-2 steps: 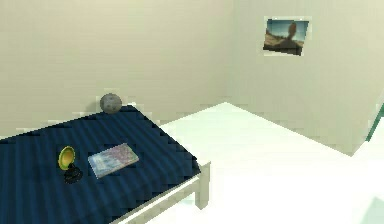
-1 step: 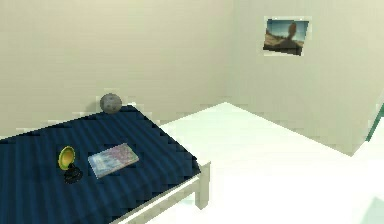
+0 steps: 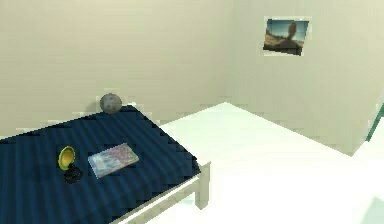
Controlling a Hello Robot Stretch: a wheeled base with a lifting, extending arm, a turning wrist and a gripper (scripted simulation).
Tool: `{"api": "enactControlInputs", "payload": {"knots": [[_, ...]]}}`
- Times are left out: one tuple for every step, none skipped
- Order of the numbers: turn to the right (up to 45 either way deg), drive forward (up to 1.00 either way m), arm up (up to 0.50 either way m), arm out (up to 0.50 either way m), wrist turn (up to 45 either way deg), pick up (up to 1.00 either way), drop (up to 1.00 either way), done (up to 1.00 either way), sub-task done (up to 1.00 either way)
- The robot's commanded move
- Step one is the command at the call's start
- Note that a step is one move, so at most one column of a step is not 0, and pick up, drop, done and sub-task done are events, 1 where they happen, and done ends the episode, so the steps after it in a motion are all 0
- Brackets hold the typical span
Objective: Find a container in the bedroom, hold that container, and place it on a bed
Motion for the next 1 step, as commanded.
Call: {"api": "enactControlInputs", "payload": {"knots": [[0.0,0.0,0.0,0.0,45.0,0.0,0.0,0.0,0.0]]}}
